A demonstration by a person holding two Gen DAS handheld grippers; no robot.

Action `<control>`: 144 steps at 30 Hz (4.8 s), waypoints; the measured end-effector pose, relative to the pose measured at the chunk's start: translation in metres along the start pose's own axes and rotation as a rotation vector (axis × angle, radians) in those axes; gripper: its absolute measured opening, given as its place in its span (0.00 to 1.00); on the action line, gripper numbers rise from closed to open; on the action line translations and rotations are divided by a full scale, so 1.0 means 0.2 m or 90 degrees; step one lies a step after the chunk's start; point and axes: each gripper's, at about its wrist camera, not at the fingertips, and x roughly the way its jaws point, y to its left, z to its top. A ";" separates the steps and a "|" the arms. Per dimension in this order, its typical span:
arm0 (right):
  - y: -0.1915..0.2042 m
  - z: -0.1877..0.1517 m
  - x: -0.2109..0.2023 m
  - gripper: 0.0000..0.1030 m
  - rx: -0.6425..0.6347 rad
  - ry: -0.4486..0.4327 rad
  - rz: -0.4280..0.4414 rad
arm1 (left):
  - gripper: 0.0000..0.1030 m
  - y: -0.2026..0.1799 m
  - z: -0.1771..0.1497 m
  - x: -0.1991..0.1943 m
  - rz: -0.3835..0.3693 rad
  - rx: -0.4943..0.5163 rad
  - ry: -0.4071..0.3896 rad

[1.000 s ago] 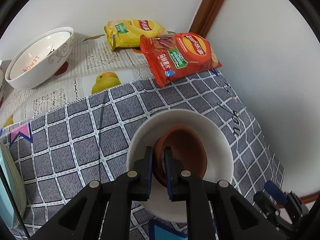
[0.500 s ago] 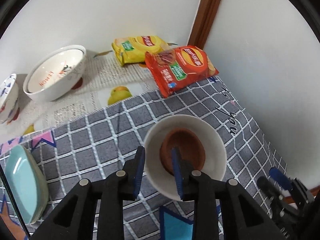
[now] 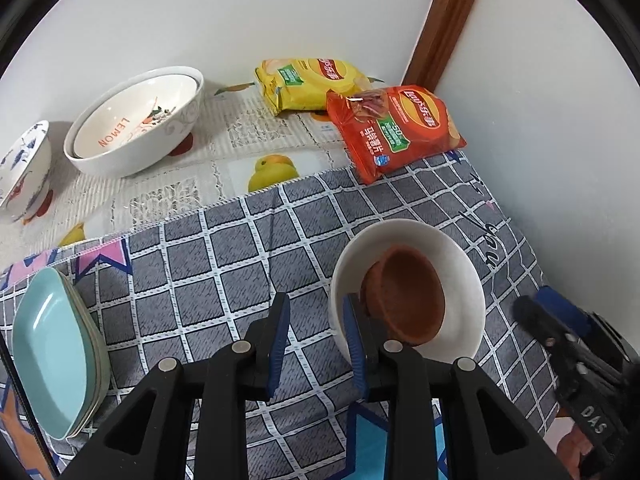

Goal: Organize plates and bowls

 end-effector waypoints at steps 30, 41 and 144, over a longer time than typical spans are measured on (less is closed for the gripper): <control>0.02 0.01 0.42 0.32 0.001 0.098 -0.034 | 0.32 -0.06 -0.04 0.25 0.040 0.037 0.038; 0.01 0.03 0.44 0.28 0.035 0.113 -0.023 | 0.21 -0.06 -0.04 0.27 0.012 0.026 0.046; 0.70 0.02 0.09 0.10 0.015 0.052 0.081 | 0.14 0.46 -0.17 -0.35 0.024 -0.070 -0.042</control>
